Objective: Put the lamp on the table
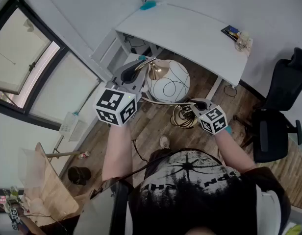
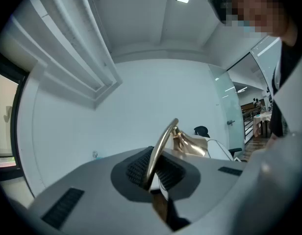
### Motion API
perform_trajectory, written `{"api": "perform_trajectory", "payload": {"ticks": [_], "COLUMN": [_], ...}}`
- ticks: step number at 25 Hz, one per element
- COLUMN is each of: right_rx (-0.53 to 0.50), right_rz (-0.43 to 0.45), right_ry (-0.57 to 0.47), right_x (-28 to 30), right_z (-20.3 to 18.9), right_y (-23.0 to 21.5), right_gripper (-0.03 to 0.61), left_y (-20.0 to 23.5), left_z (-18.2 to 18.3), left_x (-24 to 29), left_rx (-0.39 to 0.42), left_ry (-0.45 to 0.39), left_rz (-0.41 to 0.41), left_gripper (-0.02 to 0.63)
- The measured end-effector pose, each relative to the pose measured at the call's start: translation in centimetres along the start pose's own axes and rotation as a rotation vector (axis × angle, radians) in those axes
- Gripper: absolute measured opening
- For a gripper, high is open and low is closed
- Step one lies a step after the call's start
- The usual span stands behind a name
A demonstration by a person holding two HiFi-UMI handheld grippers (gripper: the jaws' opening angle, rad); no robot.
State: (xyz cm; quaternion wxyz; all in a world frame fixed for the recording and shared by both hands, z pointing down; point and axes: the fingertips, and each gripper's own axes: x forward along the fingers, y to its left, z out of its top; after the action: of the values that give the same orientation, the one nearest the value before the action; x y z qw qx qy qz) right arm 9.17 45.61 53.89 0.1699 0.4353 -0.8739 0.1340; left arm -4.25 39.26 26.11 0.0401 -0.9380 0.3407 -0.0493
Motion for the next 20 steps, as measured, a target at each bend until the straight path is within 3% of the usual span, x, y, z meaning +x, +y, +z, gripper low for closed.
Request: {"api": "perform_trajectory", "payload": {"ticks": [20], "right_rx": [-0.008], "right_rz": [0.01], "right_ry": [-0.001], "right_x": [-0.6], "right_z": [-0.4], "right_y": [-0.5], "right_gripper": [0.021], "left_y": [-0.5], "left_z": [-0.8], "left_x": [0.0], "left_rx": [-0.024], "left_ry": [0.013], "left_rz": [0.014], "left_gripper": [0.017]}}
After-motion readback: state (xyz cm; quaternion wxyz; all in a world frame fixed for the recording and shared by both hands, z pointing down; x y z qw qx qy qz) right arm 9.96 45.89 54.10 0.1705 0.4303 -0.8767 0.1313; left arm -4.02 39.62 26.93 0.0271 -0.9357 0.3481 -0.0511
